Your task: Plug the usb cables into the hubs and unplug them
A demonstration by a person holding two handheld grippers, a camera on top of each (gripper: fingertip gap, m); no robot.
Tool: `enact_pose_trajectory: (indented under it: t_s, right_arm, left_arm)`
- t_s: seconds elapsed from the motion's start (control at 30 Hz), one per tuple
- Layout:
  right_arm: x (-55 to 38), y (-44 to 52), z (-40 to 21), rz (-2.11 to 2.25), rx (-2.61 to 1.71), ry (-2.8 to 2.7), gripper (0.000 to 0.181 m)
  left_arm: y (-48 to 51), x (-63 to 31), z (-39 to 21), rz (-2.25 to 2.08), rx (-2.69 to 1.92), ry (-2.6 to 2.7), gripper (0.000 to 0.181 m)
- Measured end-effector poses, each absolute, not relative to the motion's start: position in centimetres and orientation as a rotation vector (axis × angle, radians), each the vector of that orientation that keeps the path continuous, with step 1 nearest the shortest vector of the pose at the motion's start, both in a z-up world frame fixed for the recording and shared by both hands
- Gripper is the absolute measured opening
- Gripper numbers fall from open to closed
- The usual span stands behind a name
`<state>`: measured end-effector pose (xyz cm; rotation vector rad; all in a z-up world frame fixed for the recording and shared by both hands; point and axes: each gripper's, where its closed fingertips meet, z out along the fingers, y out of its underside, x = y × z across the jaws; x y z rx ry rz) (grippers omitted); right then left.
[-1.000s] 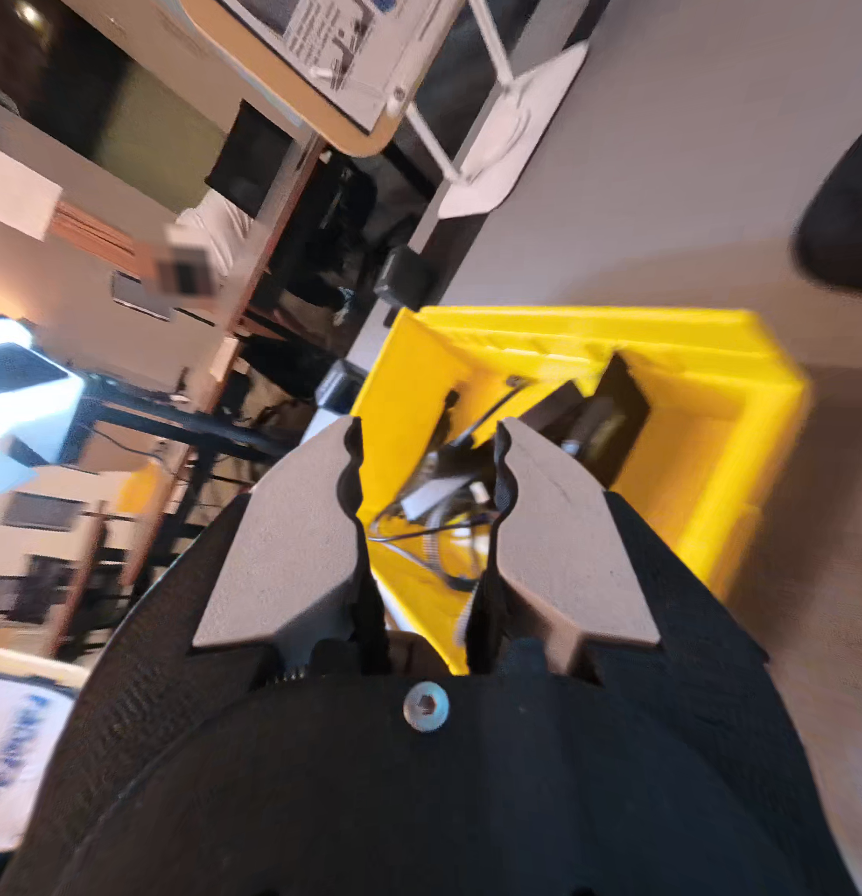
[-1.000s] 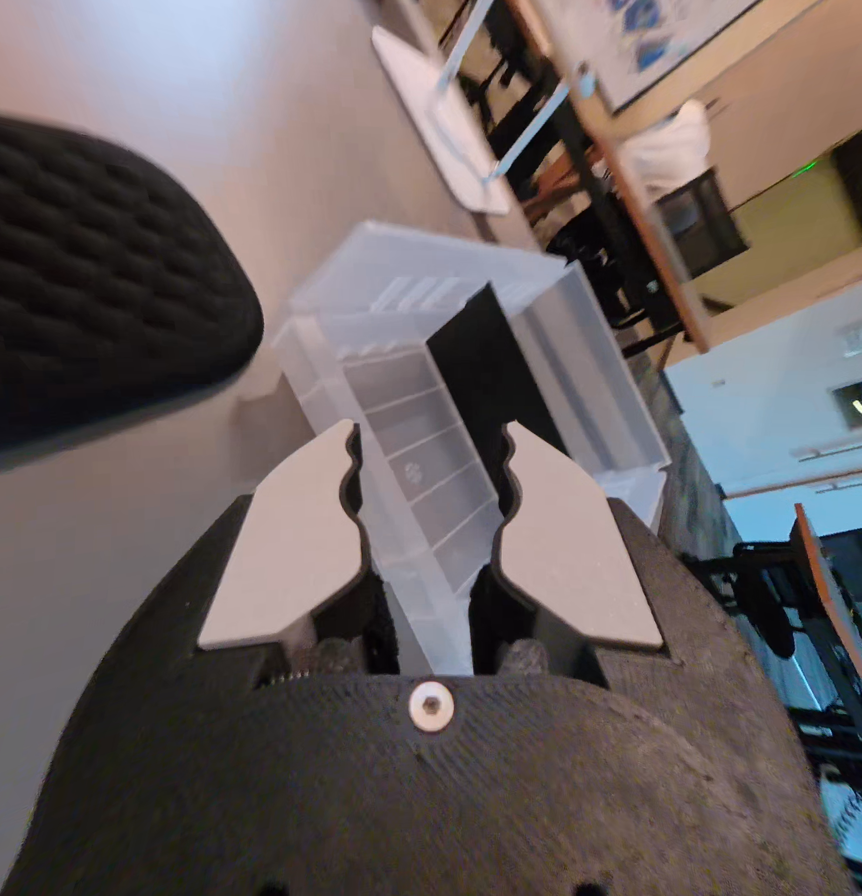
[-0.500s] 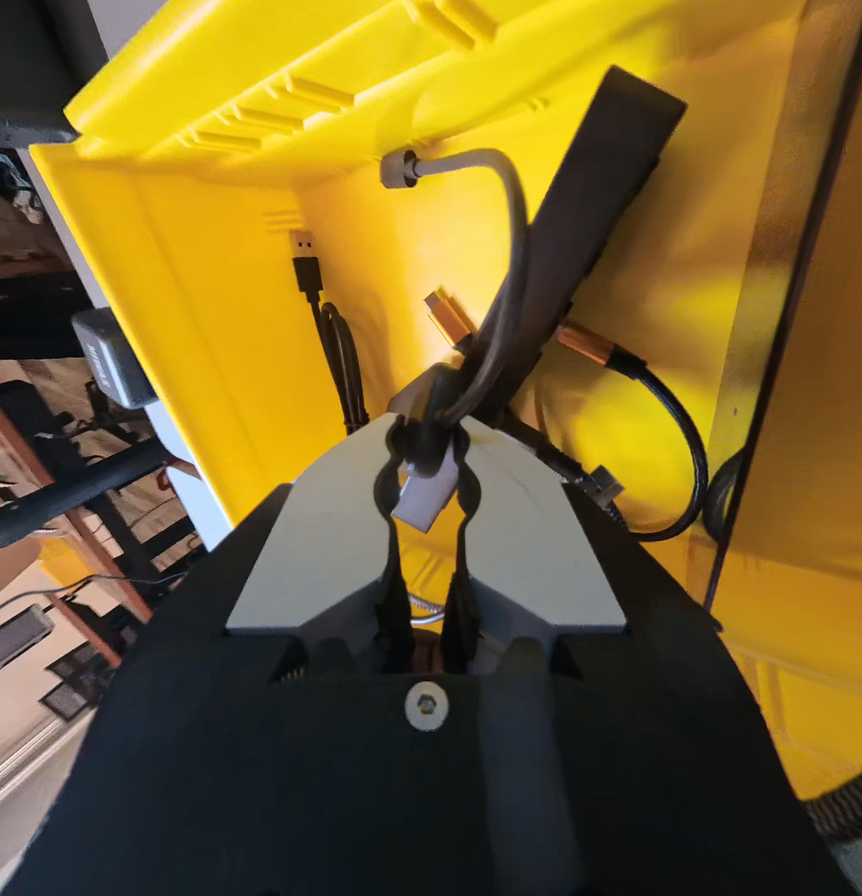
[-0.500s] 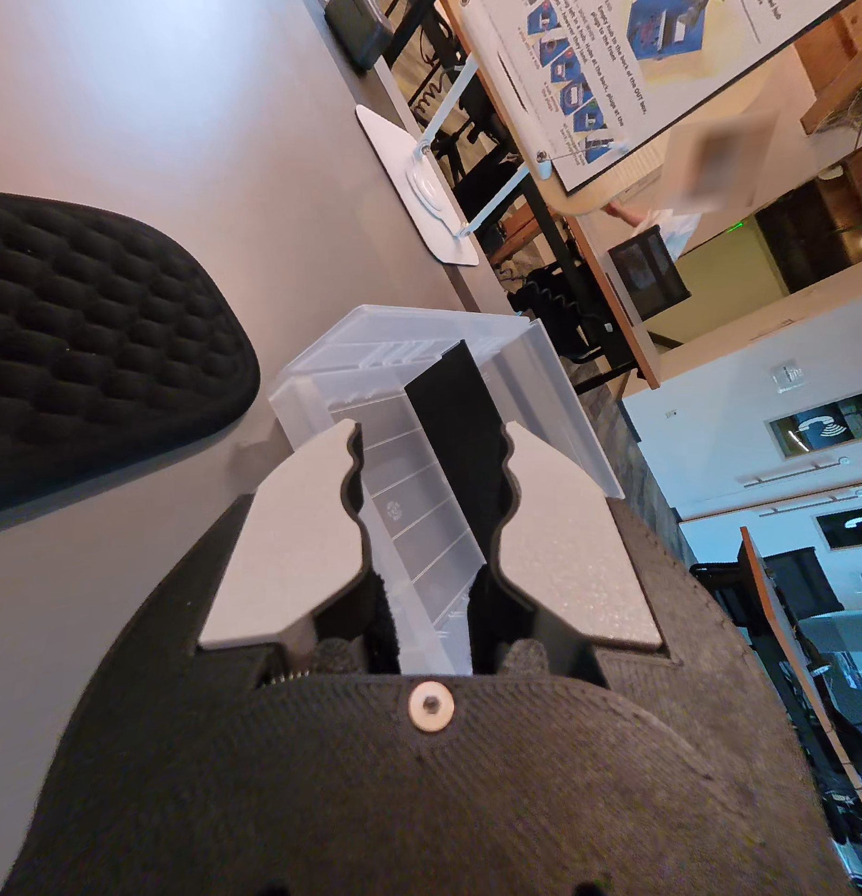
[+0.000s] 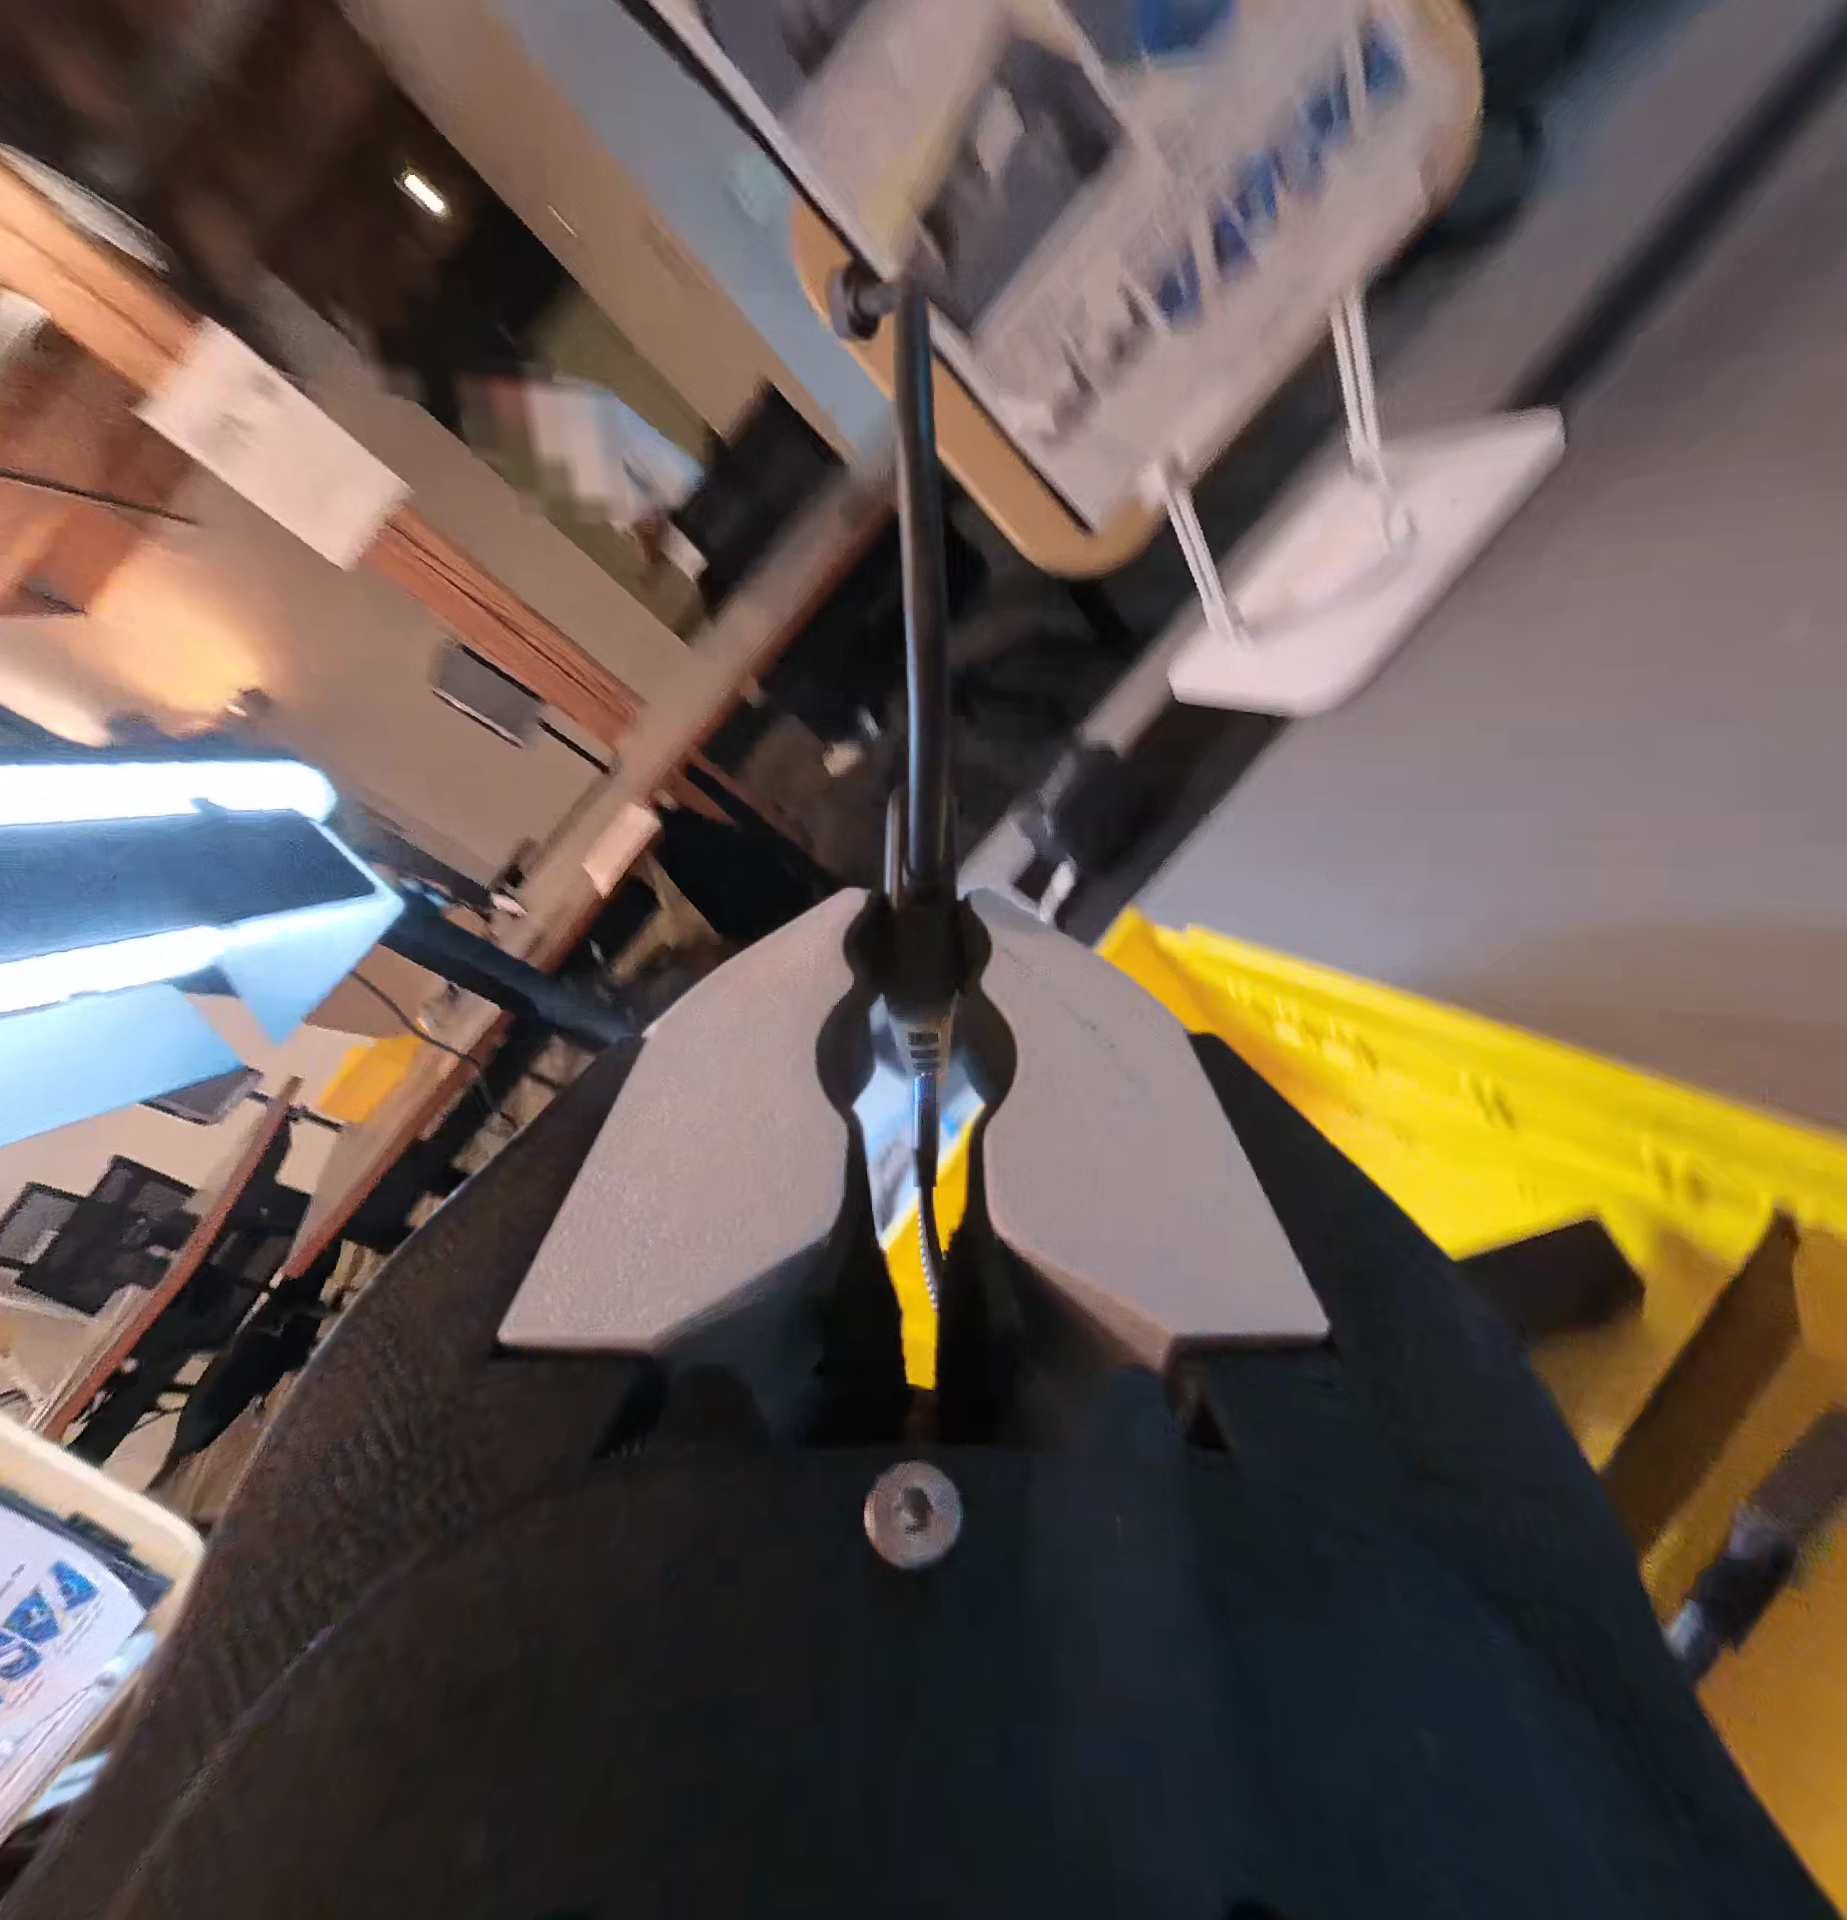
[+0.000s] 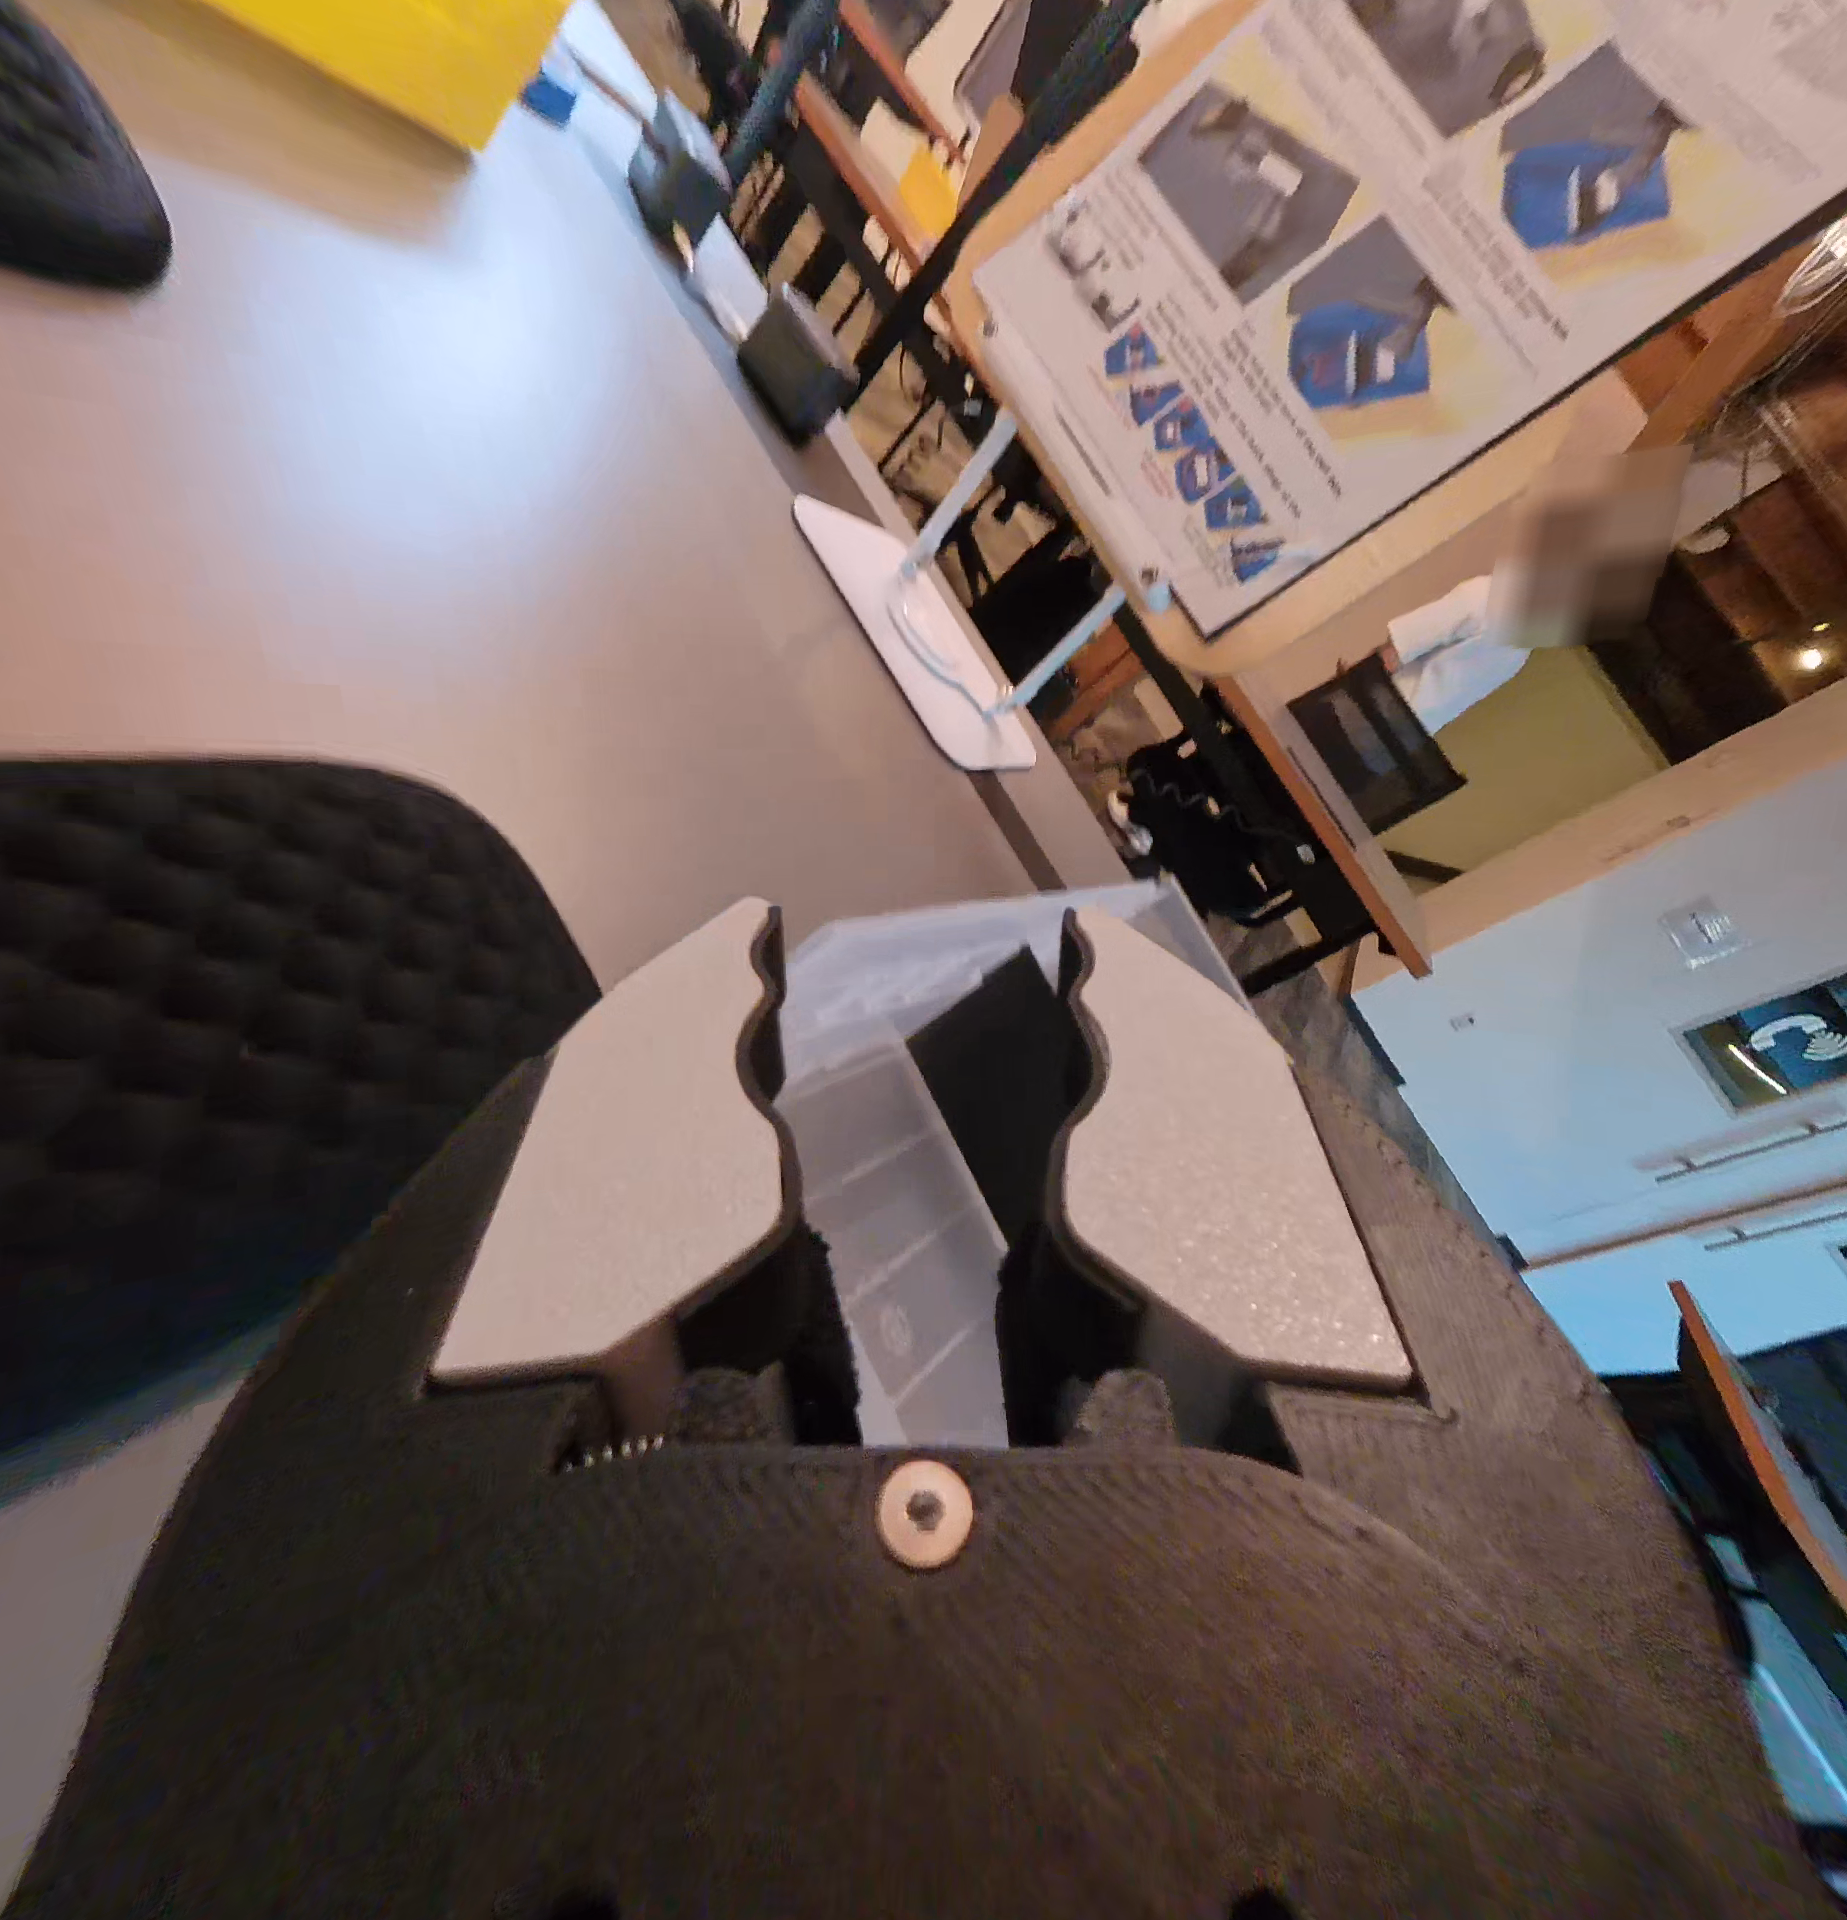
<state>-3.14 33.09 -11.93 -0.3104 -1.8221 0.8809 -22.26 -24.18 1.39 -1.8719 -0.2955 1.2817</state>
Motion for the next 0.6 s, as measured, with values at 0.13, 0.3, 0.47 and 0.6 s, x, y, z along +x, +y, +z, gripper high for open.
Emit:
enact_pose_trajectory:
  t_s: [0.13,0.3,0.47,0.6]
  right_arm:
    - [-3.2,29.5,-9.5,1.101,-0.285,-1.697,0.047]
    - [-3.5,23.0,-5.4,1.361,-0.217,-1.528,0.044]
    - [-3.3,14.4,-2.9,1.695,-0.123,-1.498,0.042]
    - [-3.2,9.7,-0.4,1.929,-0.110,-1.445,0.042]
  left_arm:
    - [-22.9,-19.2,7.8,1.258,-1.510,-0.306,0.012]
    - [-19.5,-14.4,12.7,1.034,-1.132,-0.236,0.012]
    - [-16.3,-10.1,15.6,0.820,-0.872,-0.119,0.012]
    - [-13.7,-6.9,16.6,0.514,-0.699,-0.043,0.012]
